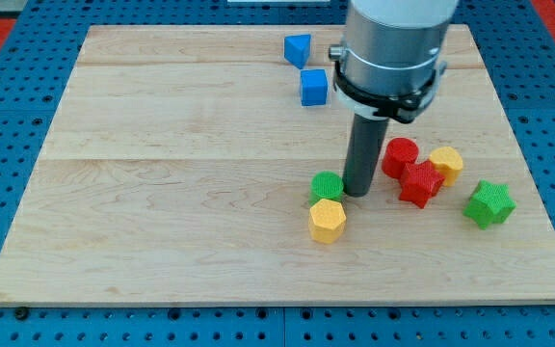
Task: Place red circle left diagonally towards red star
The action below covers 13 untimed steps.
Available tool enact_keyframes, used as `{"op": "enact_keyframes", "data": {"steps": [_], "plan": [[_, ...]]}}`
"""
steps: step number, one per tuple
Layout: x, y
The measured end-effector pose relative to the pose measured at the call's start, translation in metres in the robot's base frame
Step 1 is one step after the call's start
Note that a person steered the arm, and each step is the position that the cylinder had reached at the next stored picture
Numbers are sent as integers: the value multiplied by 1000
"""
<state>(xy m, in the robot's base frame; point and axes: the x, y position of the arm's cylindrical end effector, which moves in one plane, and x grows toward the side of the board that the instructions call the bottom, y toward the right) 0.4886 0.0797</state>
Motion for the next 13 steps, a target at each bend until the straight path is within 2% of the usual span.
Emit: {"op": "enact_keyframes", "data": {"steps": [1,2,3,4,5,6,7,8,10,12,13], "plan": [[-16,-14],[-55,-44],[-88,-47],[-110,5],[-98,102],[-53,216],[1,264],[34,241],[33,135],[-59,59],[-77,30]]}}
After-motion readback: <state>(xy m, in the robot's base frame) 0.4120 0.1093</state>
